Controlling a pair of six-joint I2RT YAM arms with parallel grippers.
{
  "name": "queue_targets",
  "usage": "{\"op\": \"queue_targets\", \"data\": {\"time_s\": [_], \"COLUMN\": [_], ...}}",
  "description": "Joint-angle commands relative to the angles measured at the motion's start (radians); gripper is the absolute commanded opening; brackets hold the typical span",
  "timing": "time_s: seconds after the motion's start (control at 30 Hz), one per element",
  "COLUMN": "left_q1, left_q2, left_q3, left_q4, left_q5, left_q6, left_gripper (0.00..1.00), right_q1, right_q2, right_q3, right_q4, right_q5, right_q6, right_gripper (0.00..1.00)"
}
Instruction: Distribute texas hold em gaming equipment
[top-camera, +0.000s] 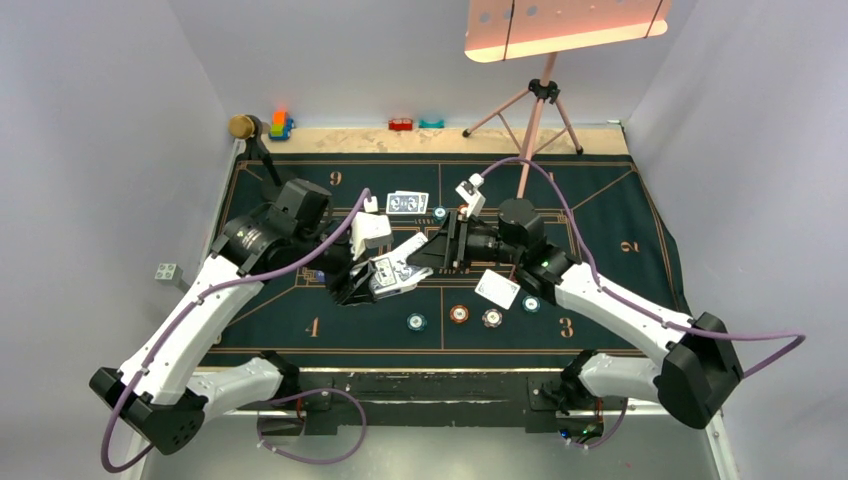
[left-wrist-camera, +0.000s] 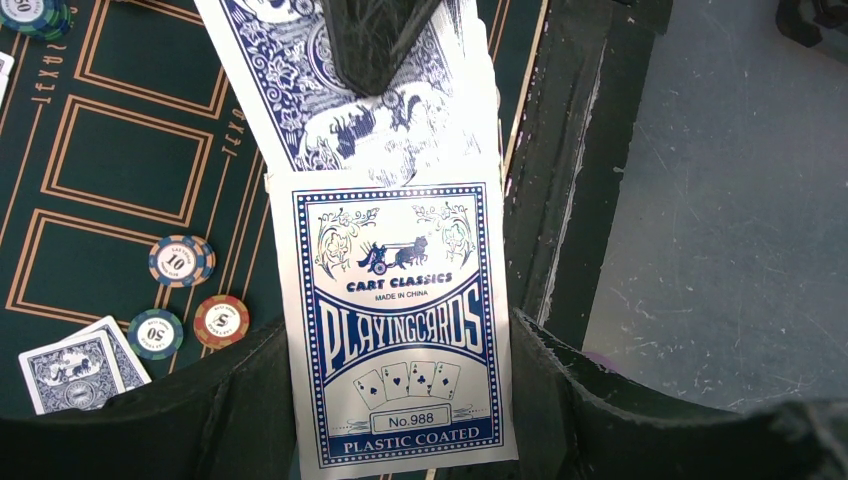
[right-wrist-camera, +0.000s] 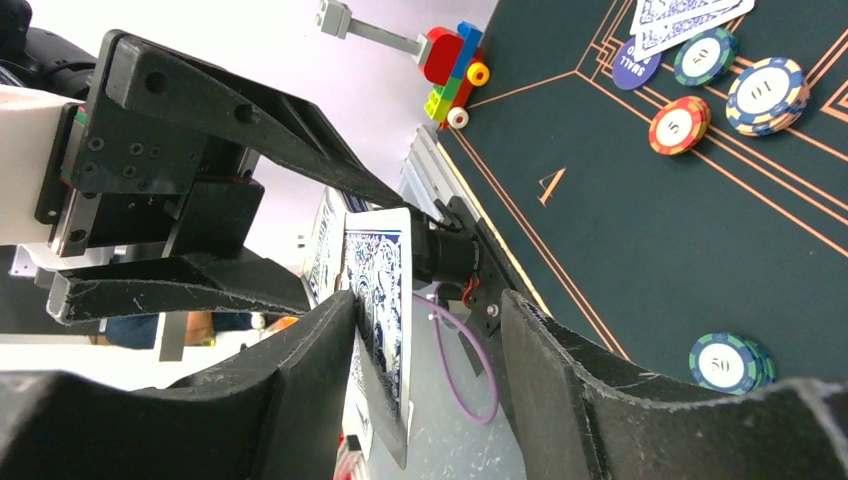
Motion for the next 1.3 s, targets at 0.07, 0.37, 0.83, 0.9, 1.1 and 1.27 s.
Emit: {"op": "queue_targets", "data": {"time_s": [0.07, 0.37, 0.83, 0.9, 1.1, 1.27], "left_q1": [0.007, 0.008, 0.008, 0.008, 0.008, 0.009], "left_q2": [-0.032, -0.035, -0.041, -0.039, -0.034, -0.033], "left_q3": [0.031, 0.031, 0.027, 0.028, 0.03, 0.031], "left_q4": [0.018, 0.015, 0.013, 0.015, 0.016, 0.014], "left_q5": [0.03, 0.032, 0.027, 0.027, 0.028, 0.028], "left_q6": [0.005, 0.003, 0.007, 0.006, 0.005, 0.005], "left_gripper": [0.0, 0.0, 0.0, 0.0, 0.0, 0.0], "right_q1": [-0.021, -0.025, -0.052, -0.061, -0.074, -0.09], "right_q2": [-0.04, -0.055, -0.097, -0.103, -0.111, -0.13], "right_q3": [0.002, 0.021, 0.056, 0.056, 0.063, 0.08], "right_q4": [-0.042, -0.077, -0.141, -0.143, -0.153, -0.179], "right_q5": [0.031, 0.046, 0.089, 0.086, 0.072, 0.075], "right_q6": [-0.043, -0.069, -0.114, -0.118, -0.124, -0.137], "right_gripper": [0.55, 0.49, 0.48, 0.43, 0.29, 0.28]}}
